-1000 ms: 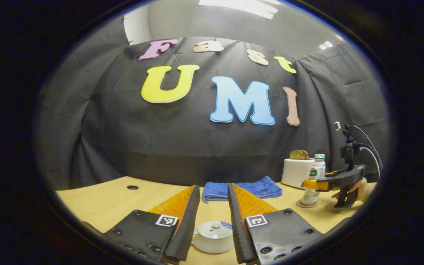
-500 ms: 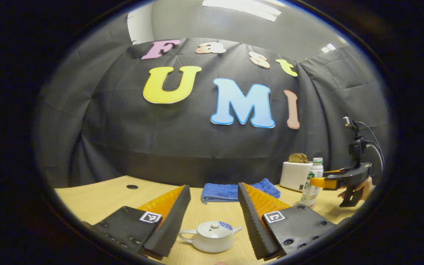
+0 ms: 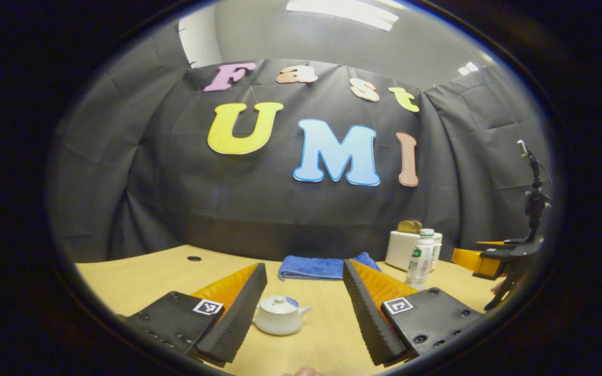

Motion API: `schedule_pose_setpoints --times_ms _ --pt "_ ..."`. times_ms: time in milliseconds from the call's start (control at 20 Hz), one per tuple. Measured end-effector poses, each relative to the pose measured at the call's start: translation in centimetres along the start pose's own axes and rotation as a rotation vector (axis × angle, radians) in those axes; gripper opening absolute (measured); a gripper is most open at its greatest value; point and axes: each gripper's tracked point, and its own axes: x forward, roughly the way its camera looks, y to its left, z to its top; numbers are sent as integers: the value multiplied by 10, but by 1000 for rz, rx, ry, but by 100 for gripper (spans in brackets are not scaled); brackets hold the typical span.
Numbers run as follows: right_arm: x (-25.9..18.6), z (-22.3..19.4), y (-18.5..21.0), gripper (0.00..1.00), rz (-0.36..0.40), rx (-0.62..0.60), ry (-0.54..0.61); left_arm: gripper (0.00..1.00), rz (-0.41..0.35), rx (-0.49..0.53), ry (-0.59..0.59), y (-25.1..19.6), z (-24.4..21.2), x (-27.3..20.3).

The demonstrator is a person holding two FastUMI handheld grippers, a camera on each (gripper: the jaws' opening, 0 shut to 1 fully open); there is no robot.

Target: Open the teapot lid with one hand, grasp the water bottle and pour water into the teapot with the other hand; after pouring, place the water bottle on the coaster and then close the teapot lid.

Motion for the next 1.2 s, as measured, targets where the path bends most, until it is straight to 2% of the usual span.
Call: schedule_pose_setpoints --times_ms 100,200,350,450,500,600,850,1200 --pt "-23 -22 26 94 45 -14 10 98 29 29 -12 -12 -7 -19" --pt "-40 -35 34 94 30 -55 3 99 2 32 11 -32 -19 -31" --pt "-61 -56 64 94 94 -36 47 99 -7 21 81 -42 -42 -36" --pt "-65 -55 63 94 78 -40 39 99 -6 22 135 -44 -65 -36" --pt "-69 -56 66 93 81 -31 36 99 9 53 124 -42 -62 -38" --pt "-73 -49 60 94 47 -37 11 99 70 108 121 -36 -60 -39" --pt "-75 -53 56 93 9 -33 8 100 56 96 117 -38 -56 -54" --pt "-76 -53 55 95 5 -32 9 100 20 90 123 -44 -59 -53"
